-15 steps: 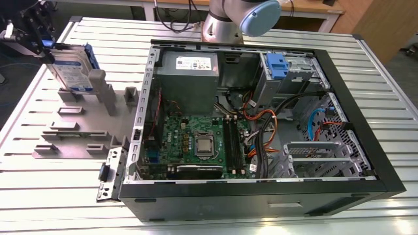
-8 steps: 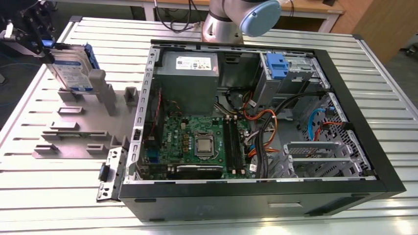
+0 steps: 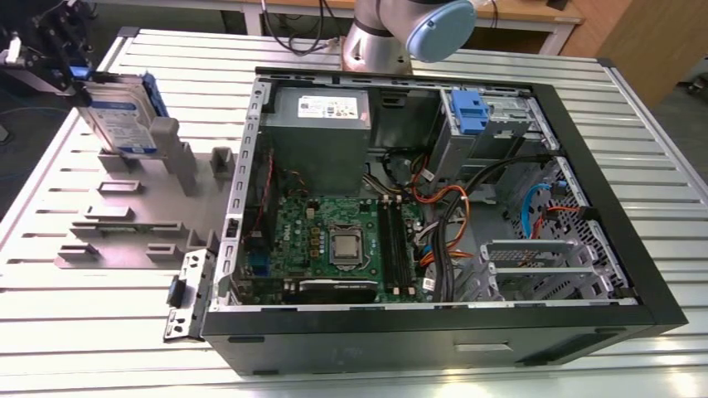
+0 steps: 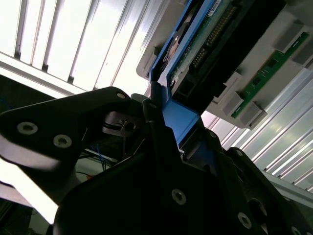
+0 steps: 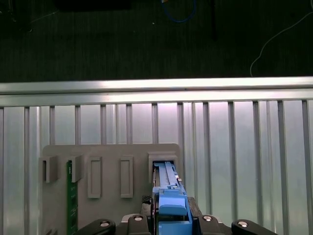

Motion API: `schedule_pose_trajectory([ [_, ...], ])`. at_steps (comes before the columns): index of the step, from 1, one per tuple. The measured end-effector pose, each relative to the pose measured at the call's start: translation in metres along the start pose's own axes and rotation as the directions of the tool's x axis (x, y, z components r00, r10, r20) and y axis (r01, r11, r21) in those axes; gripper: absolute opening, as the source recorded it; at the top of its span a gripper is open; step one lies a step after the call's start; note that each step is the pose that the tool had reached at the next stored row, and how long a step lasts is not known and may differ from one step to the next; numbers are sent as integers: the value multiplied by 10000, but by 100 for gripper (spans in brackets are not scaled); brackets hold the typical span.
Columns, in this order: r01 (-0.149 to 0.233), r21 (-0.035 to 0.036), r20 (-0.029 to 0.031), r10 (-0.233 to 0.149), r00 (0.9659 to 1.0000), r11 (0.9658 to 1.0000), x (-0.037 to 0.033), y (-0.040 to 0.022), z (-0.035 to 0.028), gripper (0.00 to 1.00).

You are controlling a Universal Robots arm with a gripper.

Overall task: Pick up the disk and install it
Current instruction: 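Pick up the disk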

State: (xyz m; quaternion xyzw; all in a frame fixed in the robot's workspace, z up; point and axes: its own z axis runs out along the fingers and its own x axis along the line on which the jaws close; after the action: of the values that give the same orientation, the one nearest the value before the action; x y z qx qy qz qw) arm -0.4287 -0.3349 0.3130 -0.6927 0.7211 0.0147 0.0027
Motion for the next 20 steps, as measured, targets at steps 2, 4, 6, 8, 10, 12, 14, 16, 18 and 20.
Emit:
schedule_pose_trajectory([
  [2, 0, 0, 0, 0, 10000, 10000, 0, 0, -15, 37],
  [4, 0, 0, -1, 0, 10000, 10000, -1, 1, -29, 37],
  [6, 0, 0, 2, 0, 10000, 10000, -1, 1, -46, 37],
  [8, 0, 0, 5, 0, 10000, 10000, -2, 1, -65, 37],
  [10, -1, 0, 6, 1, 10000, 10000, -2, 2, -83, 37],
  [12, -1, 0, 6, 1, 10000, 10000, -3, 2, -98, 37],
  [14, 0, 1, 7, 0, 10000, 10000, -2, 2, -111, 37],
  [16, 1, 0, 7, -1, 10000, 10000, -3, 2, -126, 37],
  [18, 0, 1, 8, 0, 10000, 10000, -3, 2, -140, 37],
  [20, 0, -1, 8, 0, 10000, 10000, -4, 3, -155, 37],
])
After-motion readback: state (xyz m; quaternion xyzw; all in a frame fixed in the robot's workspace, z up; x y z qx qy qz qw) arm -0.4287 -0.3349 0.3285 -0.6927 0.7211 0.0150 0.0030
